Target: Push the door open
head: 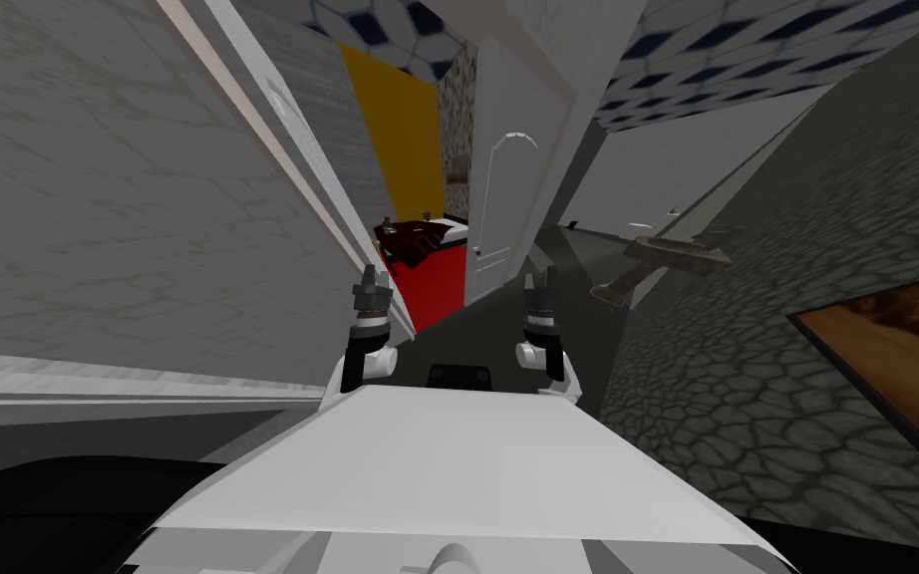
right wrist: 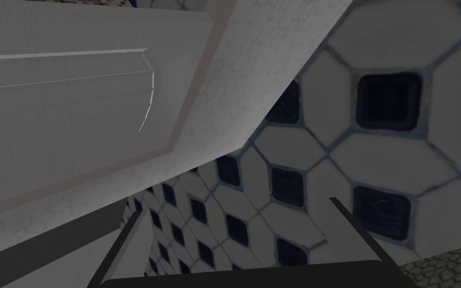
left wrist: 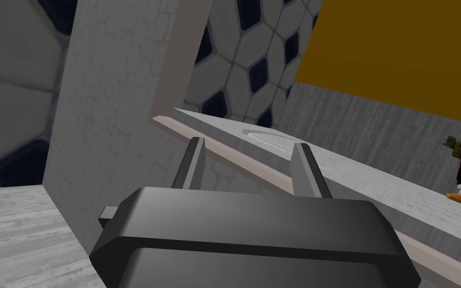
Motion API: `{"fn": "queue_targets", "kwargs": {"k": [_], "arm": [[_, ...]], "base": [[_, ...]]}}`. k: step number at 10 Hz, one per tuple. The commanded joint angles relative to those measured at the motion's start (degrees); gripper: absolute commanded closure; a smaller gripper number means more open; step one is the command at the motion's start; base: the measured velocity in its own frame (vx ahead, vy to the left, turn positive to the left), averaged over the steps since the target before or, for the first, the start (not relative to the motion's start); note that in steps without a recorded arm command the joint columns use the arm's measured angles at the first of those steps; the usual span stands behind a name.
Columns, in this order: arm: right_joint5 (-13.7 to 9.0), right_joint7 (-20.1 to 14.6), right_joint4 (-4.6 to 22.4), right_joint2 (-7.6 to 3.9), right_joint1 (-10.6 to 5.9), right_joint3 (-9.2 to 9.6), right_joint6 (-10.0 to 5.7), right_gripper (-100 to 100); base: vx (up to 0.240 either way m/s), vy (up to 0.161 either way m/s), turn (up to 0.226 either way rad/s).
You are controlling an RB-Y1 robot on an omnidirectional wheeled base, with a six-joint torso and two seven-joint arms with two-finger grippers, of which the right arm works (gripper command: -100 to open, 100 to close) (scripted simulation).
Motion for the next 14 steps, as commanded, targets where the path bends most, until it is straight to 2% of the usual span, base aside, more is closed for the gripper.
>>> {"fn": "queue_targets", "kwargs": {"k": [1, 14], "arm": [[-0.9, 0.7, 2.3, -0.21, -1.02, 0.09, -0.02, -100], [-8.2, 6.4, 18.6, -1.32, -9.93, 0.88, 1.95, -100]], "base": [[0.102, -0.082, 0.112], [0.076, -0.094, 0.13]]}}
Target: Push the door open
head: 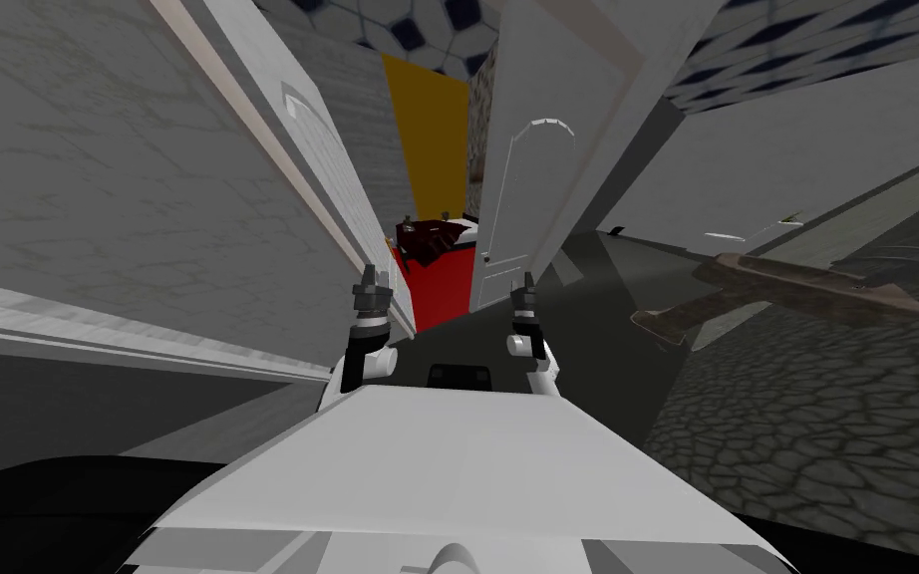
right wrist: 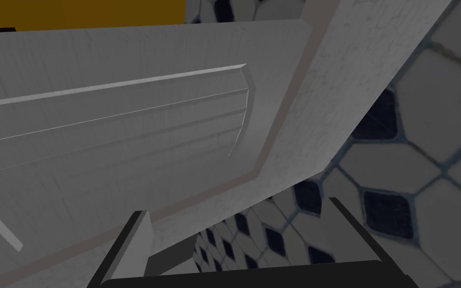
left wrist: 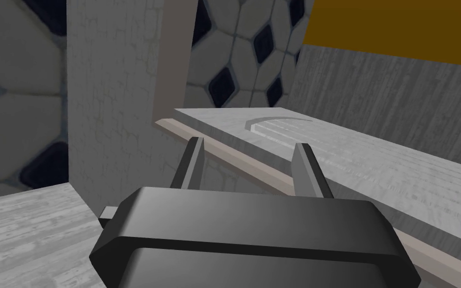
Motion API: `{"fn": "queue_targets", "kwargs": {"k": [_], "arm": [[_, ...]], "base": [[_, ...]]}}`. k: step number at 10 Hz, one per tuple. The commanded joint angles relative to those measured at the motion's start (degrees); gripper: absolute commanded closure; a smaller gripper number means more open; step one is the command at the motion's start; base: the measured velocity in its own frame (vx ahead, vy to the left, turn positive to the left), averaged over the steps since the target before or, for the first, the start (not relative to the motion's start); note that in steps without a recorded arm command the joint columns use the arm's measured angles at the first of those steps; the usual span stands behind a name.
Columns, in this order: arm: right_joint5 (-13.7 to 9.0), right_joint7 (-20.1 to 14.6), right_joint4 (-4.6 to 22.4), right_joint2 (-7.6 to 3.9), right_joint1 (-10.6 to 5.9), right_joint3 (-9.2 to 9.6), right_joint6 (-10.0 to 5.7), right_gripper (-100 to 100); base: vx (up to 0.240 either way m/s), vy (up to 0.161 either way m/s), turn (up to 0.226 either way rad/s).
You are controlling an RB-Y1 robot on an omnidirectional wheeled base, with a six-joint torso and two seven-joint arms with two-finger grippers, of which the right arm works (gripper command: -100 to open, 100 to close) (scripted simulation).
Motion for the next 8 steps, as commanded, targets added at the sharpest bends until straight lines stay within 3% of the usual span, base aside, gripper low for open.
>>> {"fn": "queue_targets", "kwargs": {"k": [1, 8], "arm": [[-0.9, 0.9, 2.5, -0.04, -1.19, 0.2, 0.01, -100], [-5.2, 4.2, 12.0, -0.35, -6.36, 0.66, 1.16, -100]], "base": [[0.056, -0.1, 0.187], [0.06, -0.11, 0.137]]}}
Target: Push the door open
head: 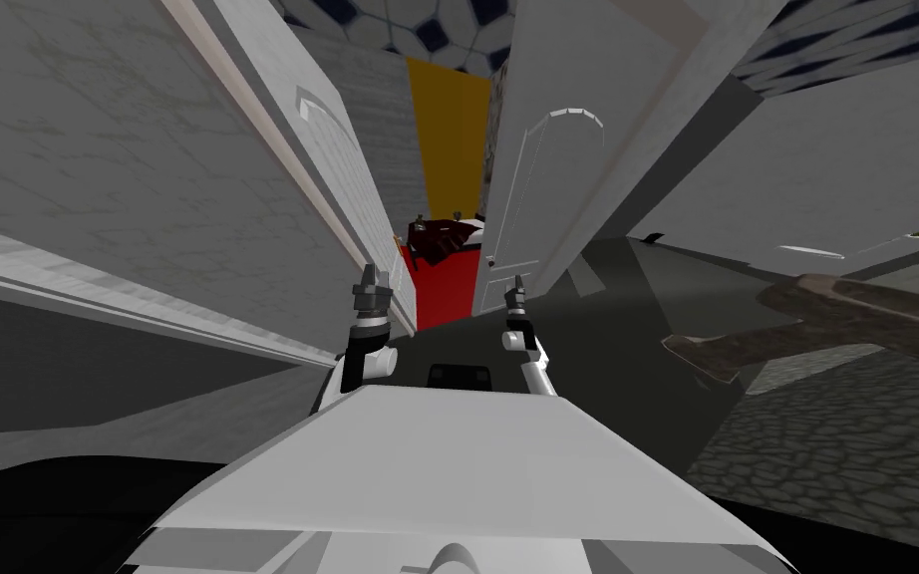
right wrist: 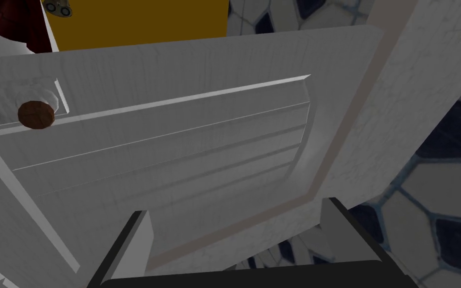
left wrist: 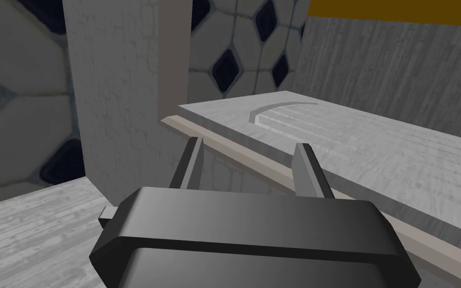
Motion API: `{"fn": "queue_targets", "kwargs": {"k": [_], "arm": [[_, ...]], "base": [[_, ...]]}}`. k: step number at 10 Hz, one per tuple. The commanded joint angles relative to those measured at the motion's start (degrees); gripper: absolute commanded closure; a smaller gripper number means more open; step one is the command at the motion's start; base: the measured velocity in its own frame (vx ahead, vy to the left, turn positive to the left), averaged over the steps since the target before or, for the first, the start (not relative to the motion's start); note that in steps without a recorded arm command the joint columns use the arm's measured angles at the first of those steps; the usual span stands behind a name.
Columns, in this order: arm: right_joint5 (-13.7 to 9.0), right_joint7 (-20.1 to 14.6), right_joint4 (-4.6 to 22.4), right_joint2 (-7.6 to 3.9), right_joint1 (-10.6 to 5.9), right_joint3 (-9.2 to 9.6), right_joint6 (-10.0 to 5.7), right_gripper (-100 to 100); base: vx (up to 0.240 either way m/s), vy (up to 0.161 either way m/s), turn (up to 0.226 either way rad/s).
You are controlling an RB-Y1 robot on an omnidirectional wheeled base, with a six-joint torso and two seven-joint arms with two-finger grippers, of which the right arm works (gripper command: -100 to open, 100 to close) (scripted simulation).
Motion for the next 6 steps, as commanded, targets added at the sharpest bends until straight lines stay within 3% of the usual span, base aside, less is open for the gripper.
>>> {"fn": "queue_targets", "kwargs": {"k": [1, 6], "arm": [[-1.0, 0.9, 1.9, -0.02, -1.14, 0.07, 0.57, -100], [-4.0, 3.2, 8.5, -0.14, -4.76, 0.39, 1.37, -100]], "base": [[0.049, -0.107, 0.136], [0.055, -0.115, 0.143]]}}
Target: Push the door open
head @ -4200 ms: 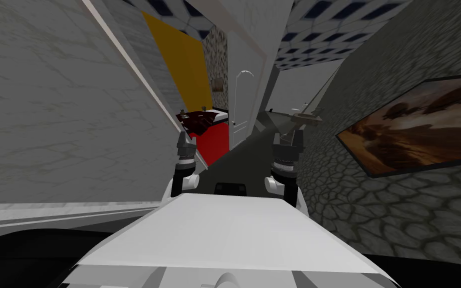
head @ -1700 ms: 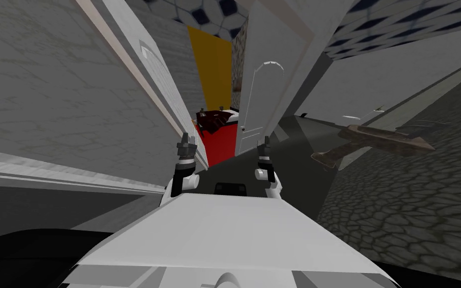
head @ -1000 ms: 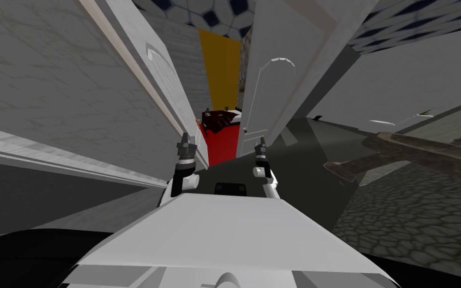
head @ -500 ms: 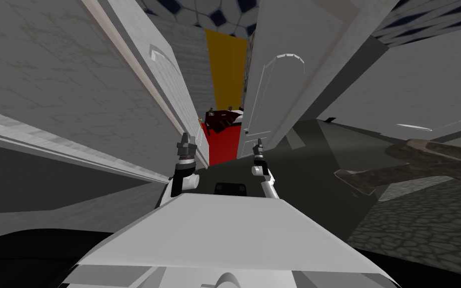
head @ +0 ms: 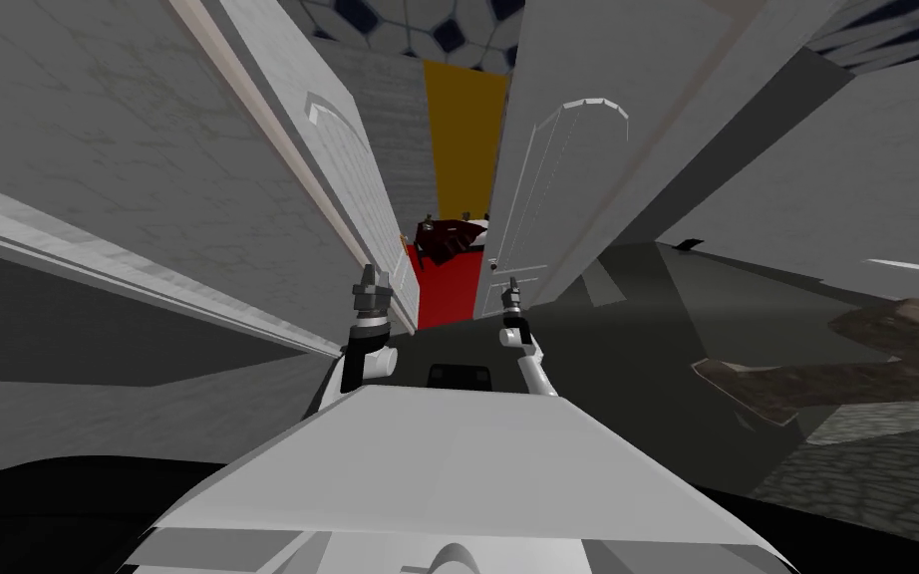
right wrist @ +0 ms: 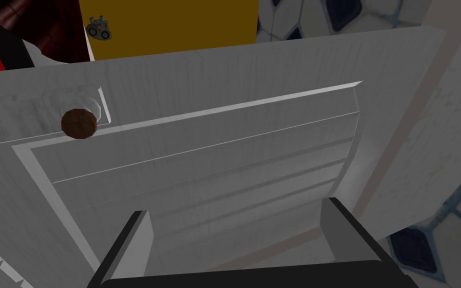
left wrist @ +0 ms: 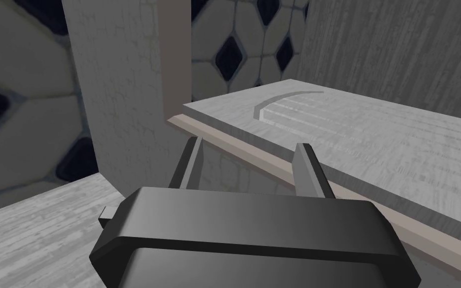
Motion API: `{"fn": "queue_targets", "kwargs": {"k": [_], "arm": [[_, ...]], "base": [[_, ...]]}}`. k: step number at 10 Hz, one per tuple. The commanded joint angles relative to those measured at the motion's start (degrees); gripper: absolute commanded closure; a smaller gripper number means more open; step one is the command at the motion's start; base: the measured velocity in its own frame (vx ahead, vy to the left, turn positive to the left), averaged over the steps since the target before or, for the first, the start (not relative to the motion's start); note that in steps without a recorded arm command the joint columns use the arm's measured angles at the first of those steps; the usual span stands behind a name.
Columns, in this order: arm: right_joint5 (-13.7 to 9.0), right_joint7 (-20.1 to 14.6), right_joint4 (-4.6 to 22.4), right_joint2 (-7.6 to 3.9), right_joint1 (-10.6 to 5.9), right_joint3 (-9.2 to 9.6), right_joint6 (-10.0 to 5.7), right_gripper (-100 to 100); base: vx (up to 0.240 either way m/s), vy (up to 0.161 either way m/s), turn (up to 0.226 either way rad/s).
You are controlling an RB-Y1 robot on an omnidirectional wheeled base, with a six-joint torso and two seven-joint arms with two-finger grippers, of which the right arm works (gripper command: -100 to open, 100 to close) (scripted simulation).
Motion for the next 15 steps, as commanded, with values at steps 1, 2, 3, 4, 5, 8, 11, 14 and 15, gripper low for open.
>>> {"fn": "queue_targets", "kwargs": {"k": [1, 2, 3, 4, 5, 8, 11, 14, 15], "arm": [[-0.9, 0.8, 2.4, 0.06, -1.19, 0.17, 0.08, -100], [-1.5, 1.3, 3.7, 0.04, -1.91, 0.23, 0.24, -100], [-2.1, 1.7, 5.0, 0.03, -2.59, 0.29, 0.39, -100], [-2.6, 2.1, 6.2, 0.02, -3.26, 0.35, 0.54, -100], [-3.2, 2.6, 7.4, 0.02, -3.94, 0.41, 0.69, -100], [-4.8, 3.9, 11.1, 0.0, -5.95, 0.59, 1.13, -100], [-6.9, 5.4, 15.6, 0.01, -8.39, 0.81, 1.67, -100], [-9.1, 7.2, 20.6, 0.05, -11.12, 1.05, 2.27, -100], [-9.5, 7.5, 21.6, 0.06, -11.64, 1.1, 2.39, -100]], "base": [[0.038, -0.125, 0.139], [0.038, -0.116, 0.122], [0.039, -0.103, 0.145], [0.047, -0.123, 0.122], [0.042, -0.116, 0.121], [0.034, -0.114, 0.134], [0.049, -0.144, 0.159], [0.047, -0.155, 0.17], [0.03, -0.146, 0.124]]}}
